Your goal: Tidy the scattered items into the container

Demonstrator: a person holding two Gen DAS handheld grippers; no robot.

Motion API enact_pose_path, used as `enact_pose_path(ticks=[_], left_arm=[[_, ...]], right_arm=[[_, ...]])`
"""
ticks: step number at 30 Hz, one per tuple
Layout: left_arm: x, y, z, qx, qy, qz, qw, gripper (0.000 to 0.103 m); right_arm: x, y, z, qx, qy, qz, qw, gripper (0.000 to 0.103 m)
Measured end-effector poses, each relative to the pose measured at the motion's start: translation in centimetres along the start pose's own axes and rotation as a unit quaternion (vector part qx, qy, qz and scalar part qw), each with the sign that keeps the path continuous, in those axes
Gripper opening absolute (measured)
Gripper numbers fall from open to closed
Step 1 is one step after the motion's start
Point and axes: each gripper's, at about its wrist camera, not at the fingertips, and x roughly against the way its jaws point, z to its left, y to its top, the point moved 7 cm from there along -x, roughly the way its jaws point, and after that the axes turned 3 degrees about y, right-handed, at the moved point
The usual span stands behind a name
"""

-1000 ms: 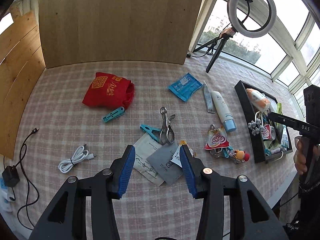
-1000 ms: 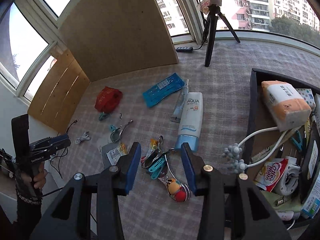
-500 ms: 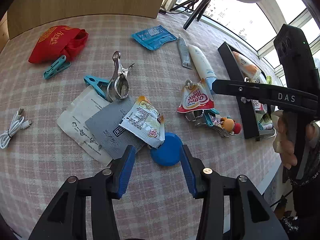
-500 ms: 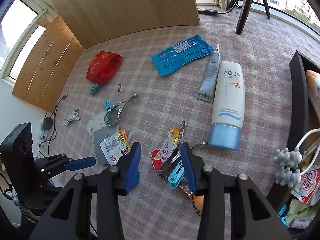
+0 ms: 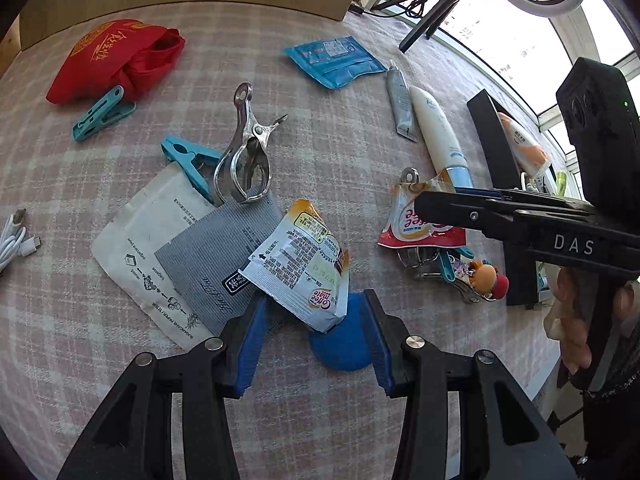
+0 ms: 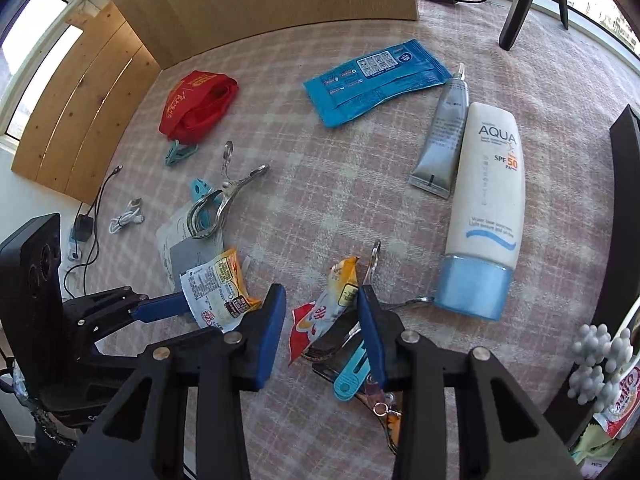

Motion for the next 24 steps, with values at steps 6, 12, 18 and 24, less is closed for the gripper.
enact_pose_path(ticks=[6,12,18,24], left_arm=[[-0.8,1.1,-0.4,0.003,0.015,-0.002,0.9999,0.022],[-0.6,1.8,-0.9,0.005,0.006,-0.021,0.9997,0.004],[1.4,2.3,-1.3,0.000,-0.001,-0.043,0.9991,0.000],[3.4,2.9,-2.7,-0.017,-0.009,-0.060,0.9980,0.000]], right_arm=[[-0.5,0.0,-0.5,-0.011,0.007,0.002,1.000,0.008],[0.1,-0.1,-1.2,-0.033,0.023,-0.018,0.999,0.006],[2.0,0.1,-1.2,-0.048,0.043,-0.043,0.997,0.006],[4.9,-0.7,-1.5,-0.053,0.049,-0.077,0.994,0.006]])
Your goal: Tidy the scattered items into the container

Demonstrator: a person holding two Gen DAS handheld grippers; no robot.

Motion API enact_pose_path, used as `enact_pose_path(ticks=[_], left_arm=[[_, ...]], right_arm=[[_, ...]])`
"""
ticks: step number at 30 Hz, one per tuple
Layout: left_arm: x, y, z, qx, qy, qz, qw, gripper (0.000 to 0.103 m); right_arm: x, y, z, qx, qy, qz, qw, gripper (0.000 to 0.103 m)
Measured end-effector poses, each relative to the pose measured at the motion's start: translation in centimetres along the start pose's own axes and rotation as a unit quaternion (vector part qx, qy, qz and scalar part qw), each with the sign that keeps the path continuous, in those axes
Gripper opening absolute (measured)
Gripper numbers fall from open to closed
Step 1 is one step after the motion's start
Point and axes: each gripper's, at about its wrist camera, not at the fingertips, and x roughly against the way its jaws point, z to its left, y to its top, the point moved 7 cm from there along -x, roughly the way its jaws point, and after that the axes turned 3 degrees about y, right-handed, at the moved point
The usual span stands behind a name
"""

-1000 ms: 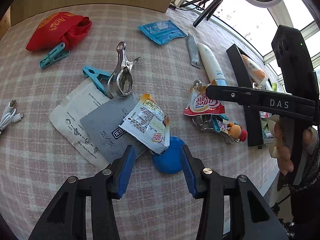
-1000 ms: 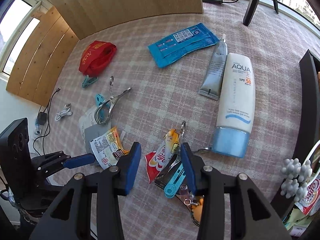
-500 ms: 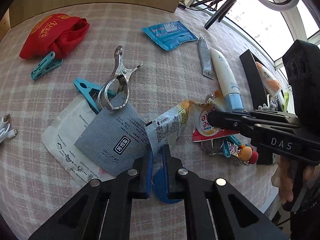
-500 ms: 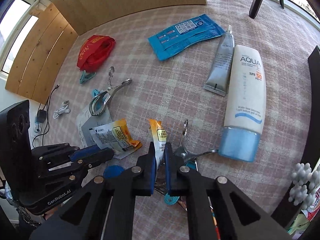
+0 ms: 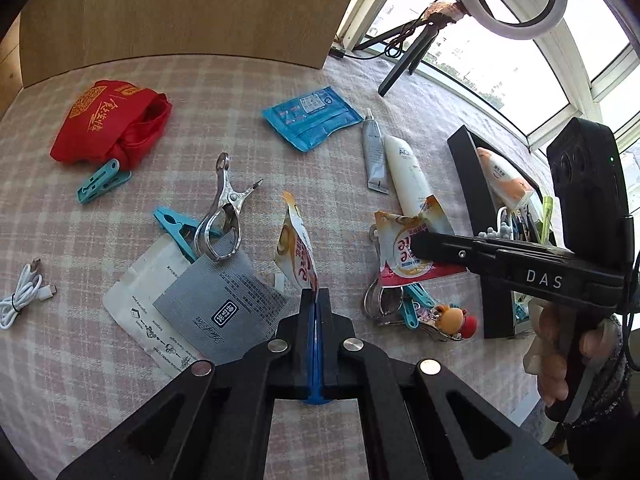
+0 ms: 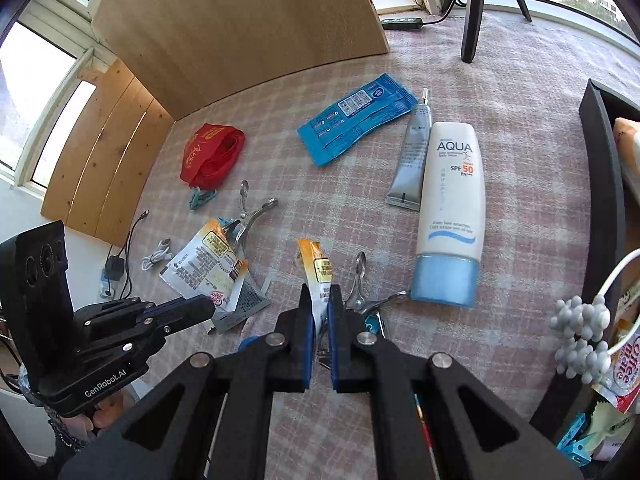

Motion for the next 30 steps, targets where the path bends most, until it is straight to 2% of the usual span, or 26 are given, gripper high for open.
enact_pose_path(ticks=[5,10,14,20,25,30], left_arm=[[1.2,0.9,-3.5,-0.033,-0.024,-0.008,0.9991,0.000],[1.8,1.3,-9.0,-0.087,-0.062,-0.005,0.9943,0.000],[1.3,1.1,-14.5,-0.137,-0.092,0.004,0.9863,0.000],[-0.3,0.1,-22.3,-0.208,-0.123,0.026,0.9699,0.000],[-1.0,-0.1,-27.4,-0.247,-0.138,0.032,0.9587,0.000],[-1.2,-0.5,-31.1,-0.272,-0.149,0.031,0.9502,0.000]], right_arm=[[4.7,-0.6,-1.5,-0.016,0.002,-0.048,0.999,0.006],[10.8,-1.5,-5.1,-0.051,-0.016,-0.105,0.993,0.006],[15.7,-2.9,-9.8,-0.095,-0.046,-0.149,0.983,0.006],[21.5,-5.0,-16.3,-0.156,-0.088,-0.201,0.963,0.006],[24.4,-6.2,-19.7,-0.187,-0.122,-0.226,0.948,0.006],[25.3,-6.5,-21.1,-0.194,-0.139,-0.234,0.943,0.006]])
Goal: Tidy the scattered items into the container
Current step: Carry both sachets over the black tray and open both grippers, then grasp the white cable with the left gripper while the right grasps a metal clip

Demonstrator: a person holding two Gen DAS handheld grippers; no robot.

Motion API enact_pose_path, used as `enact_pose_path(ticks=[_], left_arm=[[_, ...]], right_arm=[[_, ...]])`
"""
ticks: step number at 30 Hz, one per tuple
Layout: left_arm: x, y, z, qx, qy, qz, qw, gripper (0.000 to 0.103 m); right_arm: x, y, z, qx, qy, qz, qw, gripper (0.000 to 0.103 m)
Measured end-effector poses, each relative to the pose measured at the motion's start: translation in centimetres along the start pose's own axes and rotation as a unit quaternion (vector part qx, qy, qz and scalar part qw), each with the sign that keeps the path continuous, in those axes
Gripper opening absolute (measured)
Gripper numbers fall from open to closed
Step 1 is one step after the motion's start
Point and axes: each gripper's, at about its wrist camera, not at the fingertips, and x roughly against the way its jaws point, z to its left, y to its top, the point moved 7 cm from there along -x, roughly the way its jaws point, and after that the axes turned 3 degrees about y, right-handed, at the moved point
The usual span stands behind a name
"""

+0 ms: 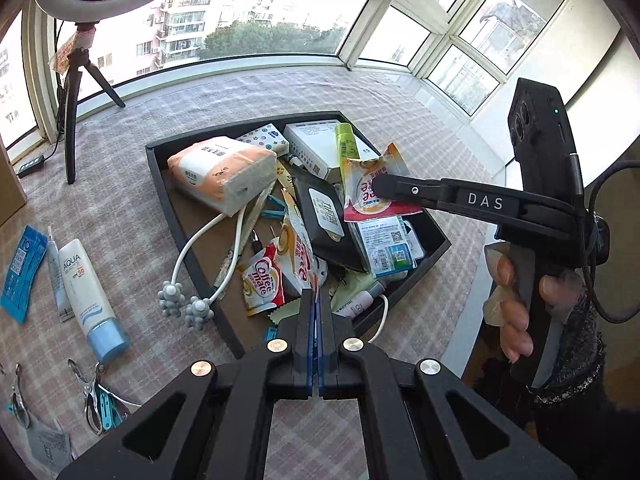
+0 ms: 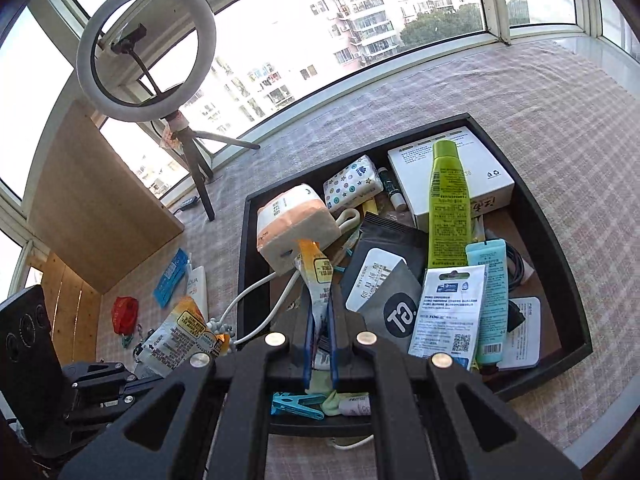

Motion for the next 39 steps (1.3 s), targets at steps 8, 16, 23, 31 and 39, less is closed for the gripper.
enact_pose_path(ticks=[8,16,23,31,39], left_arm=[[-1.5,0.3,-0.1,0.006,0.019,0.005,0.9998,0.052],[0.7,-0.7,3.4,0.036,0.042,-0.012,0.9984,0.049],[4.9,-3.9,10.3,0.092,0.090,-0.039,0.9909,0.049],[11.9,-12.1,20.9,0.172,0.181,-0.057,0.9666,0.049],[19.2,-22.0,31.4,0.249,0.258,-0.050,0.9322,0.047]], right_arm=[[1.7,1.6,-0.5,0.002,-0.049,-0.049,0.998,0.063],[0.4,1.2,1.1,0.014,-0.026,-0.029,0.999,0.063],[-1.3,0.0,5.7,0.059,0.004,0.000,0.998,0.063],[-4.7,-3.7,15.1,0.130,0.054,0.059,0.988,0.063],[-11.1,-10.1,27.3,0.214,0.107,0.151,0.959,0.063]])
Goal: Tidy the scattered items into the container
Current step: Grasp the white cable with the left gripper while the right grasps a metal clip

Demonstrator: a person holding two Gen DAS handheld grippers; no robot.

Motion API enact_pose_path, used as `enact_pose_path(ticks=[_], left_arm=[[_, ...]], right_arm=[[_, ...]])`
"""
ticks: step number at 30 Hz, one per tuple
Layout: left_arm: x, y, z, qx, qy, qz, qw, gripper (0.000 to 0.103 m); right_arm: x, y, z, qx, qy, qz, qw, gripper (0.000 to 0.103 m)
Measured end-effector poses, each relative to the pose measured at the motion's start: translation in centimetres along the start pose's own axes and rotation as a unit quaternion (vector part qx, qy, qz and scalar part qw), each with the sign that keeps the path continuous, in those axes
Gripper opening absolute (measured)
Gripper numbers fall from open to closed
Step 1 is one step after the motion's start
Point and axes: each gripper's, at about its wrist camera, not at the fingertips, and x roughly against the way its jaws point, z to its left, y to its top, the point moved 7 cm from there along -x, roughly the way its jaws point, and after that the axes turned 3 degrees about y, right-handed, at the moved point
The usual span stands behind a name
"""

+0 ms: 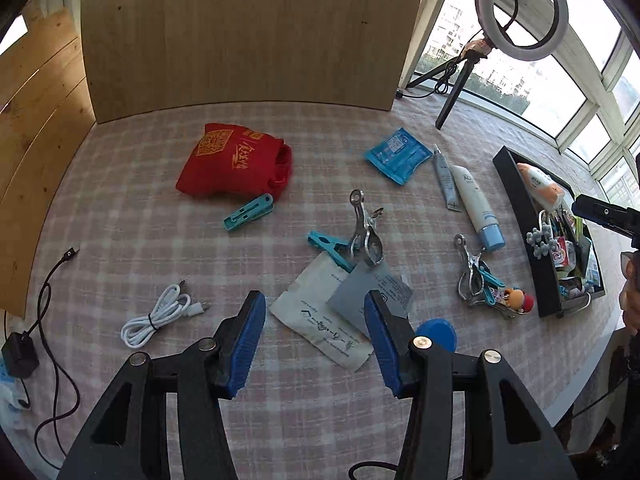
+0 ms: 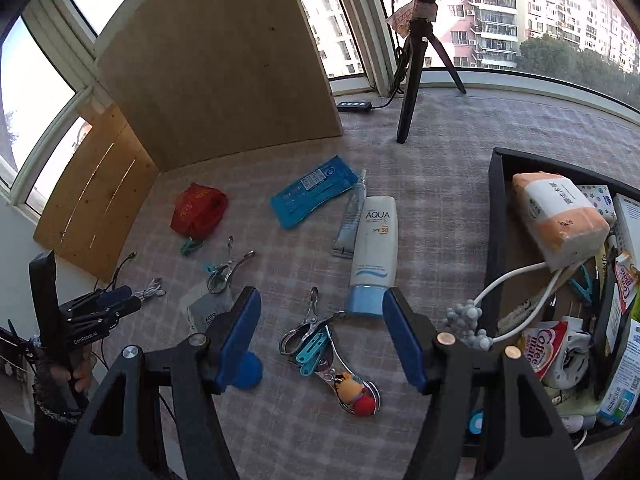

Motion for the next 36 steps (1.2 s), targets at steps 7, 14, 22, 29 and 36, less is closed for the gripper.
enact_pose_path(ticks=[7,14,22,29,36], left_arm=[[-0.9,-1.7,6.8,-0.012,0.025,0.025,0.9993,0.047],[-3.0,-1.5,9.2,-0.043,0.009,0.058,0.9974,0.047],[-5.4,-1.6,9.1,-0.097,0.005,0.087,0.9914,0.047],[-6.5,-2.4,9.2,-0.125,0.008,0.102,0.9868,0.047],[-6.2,-2.6,9.6,-0.135,0.025,0.091,0.9864,0.031]], right_arm=[[-9.4,0.7,6.4,-0.007,0.026,0.090,0.996,0.063],[-15.5,0.8,8.6,-0.006,-0.010,0.131,0.991,0.063],[-18.9,1.1,7.5,-0.057,-0.028,0.154,0.986,0.063],[-20.2,1.3,7.3,-0.079,-0.031,0.163,0.983,0.063],[-20.3,1.2,7.3,-0.093,-0.036,0.158,0.982,0.026]])
